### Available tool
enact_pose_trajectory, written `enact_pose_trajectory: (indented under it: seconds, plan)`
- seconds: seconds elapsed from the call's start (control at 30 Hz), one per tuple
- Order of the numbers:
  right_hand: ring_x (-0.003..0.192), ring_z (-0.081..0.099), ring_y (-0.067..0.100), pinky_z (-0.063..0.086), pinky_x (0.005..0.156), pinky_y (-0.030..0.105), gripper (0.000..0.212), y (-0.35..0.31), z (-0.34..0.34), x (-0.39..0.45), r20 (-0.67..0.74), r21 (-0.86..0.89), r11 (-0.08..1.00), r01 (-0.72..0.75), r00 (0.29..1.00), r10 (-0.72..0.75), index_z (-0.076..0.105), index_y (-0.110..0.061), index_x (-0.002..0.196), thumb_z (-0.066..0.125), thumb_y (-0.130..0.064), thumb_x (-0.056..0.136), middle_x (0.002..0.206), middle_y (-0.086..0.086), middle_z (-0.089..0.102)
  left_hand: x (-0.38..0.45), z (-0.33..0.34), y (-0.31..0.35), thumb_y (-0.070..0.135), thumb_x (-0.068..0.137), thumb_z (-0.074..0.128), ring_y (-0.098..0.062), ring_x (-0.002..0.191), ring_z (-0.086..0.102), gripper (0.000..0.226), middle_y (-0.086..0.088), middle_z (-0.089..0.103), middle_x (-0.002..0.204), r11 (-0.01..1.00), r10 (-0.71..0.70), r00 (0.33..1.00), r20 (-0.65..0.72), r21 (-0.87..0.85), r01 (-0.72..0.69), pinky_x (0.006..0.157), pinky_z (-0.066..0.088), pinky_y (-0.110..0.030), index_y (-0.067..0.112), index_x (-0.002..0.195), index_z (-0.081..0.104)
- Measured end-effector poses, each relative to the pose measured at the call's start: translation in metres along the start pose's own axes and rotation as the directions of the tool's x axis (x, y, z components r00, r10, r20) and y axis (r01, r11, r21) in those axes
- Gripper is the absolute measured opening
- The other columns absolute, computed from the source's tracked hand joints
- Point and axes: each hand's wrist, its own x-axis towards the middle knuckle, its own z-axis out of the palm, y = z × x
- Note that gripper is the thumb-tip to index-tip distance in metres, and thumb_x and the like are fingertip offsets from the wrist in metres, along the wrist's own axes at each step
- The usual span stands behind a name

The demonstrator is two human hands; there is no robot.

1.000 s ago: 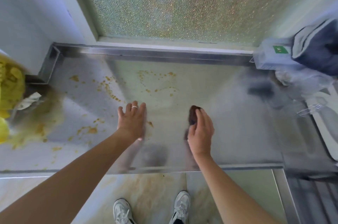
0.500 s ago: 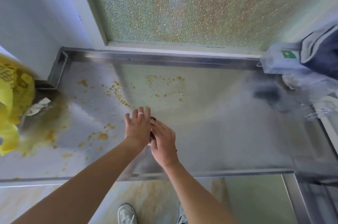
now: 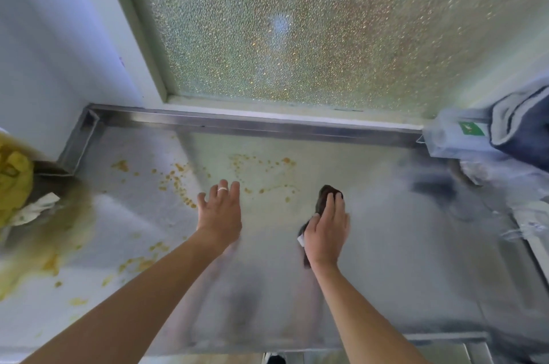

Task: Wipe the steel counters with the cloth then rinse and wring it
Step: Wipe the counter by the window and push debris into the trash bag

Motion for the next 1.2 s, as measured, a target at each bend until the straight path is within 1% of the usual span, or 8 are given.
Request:
enact_pose_trajectory:
  seconds: [0.3,0.57,0.7,0.83,0.93,1.0,1.1,1.2]
  plan:
    - [0.147,0.039,0.031,0.032,0.121,0.048,0.059,-0.061,0.051,0.091,0.147,0.105,0.948,0.299,0.939,-0.312,0.047,-0.003,0.147,0.048,-0.005,0.088,0.159,0.015,0.040,0.031,0.017,0.000,0.012,0.078,0.063,-0.019,0.111,0.056,0.042,0.001,0.056,0.118,0.995,-0.101,0.982,-0.162,0.006,0.103,0.098,0.039,-0.040,0.021,0.119,0.058]
    - [0.140,0.049,0.023,0.038,0.116,0.042,0.053,-0.093,0.061,0.062,0.196,0.335,0.818,0.468,0.814,-0.546,0.059,-0.011,0.139,0.054,-0.006,0.086,0.149,0.006,0.055,0.034,0.010,0.007,0.016,0.085,0.060,-0.018,0.107,0.059,0.030,0.004,0.058,0.110,0.990,-0.138,0.976,-0.171,-0.012,0.138,0.099,0.040,-0.036,0.024,0.114,0.057]
    - [0.118,0.067,0.017,0.050,0.103,0.037,0.037,-0.113,0.051,0.026,0.170,0.515,0.774,0.369,0.841,-0.514,0.074,-0.013,0.116,0.057,-0.014,0.083,0.125,0.001,0.072,0.034,0.009,0.006,0.018,0.084,0.060,-0.017,0.101,0.060,0.018,0.004,0.058,0.099,0.976,-0.201,0.961,-0.192,-0.127,0.179,0.097,0.039,-0.036,0.022,0.101,0.056]
    - [0.088,0.070,0.003,0.056,0.085,0.024,0.038,-0.116,0.018,0.031,0.465,0.610,0.792,-0.011,0.815,-0.346,0.079,-0.024,0.099,0.056,-0.007,0.075,0.095,-0.012,0.078,0.033,0.008,0.002,0.007,0.077,0.059,-0.024,0.092,0.060,0.027,-0.002,0.058,0.092,0.953,-0.259,0.946,-0.196,-0.210,0.217,0.096,0.041,-0.038,0.015,0.099,0.048]
    - [0.089,0.069,0.007,0.053,0.086,0.020,0.039,-0.096,0.000,0.051,0.293,0.622,0.781,0.065,0.905,-0.309,0.077,-0.021,0.103,0.053,-0.005,0.077,0.098,-0.010,0.076,0.039,0.005,0.006,0.004,0.082,0.058,-0.026,0.091,0.062,0.027,-0.005,0.061,0.094,0.957,-0.282,0.931,-0.233,-0.141,0.255,0.090,0.043,-0.039,0.011,0.108,0.052]
    - [0.099,0.066,0.016,0.051,0.095,0.028,0.040,-0.041,-0.005,0.112,0.065,0.561,0.824,0.077,0.988,-0.136,0.073,-0.014,0.110,0.050,-0.006,0.078,0.107,-0.003,0.073,0.079,-0.008,0.055,0.003,0.078,0.065,-0.026,0.091,0.061,0.030,-0.005,0.061,0.096,0.989,-0.147,0.943,-0.299,-0.061,0.135,0.087,0.043,-0.040,0.013,0.106,0.058]
    - [0.115,0.057,0.033,0.045,0.104,0.045,0.044,0.010,0.004,0.141,-0.135,0.346,0.938,0.034,0.991,0.014,0.063,-0.003,0.123,0.050,-0.003,0.080,0.125,0.015,0.062,0.084,-0.009,0.069,0.005,0.076,0.065,-0.025,0.097,0.061,0.031,-0.004,0.061,0.104,0.992,-0.112,0.953,-0.281,-0.087,0.091,0.089,0.043,-0.040,0.016,0.105,0.061]
    - [0.125,0.052,0.043,0.045,0.103,0.056,0.049,0.030,0.008,0.148,-0.145,0.127,0.991,-0.043,0.988,0.062,0.054,0.002,0.132,0.052,0.000,0.083,0.138,0.023,0.053,0.086,-0.006,0.078,0.010,0.080,0.061,-0.022,0.104,0.058,0.032,-0.002,0.058,0.111,0.989,-0.121,0.958,-0.260,-0.112,0.094,0.093,0.040,-0.039,0.017,0.111,0.058]
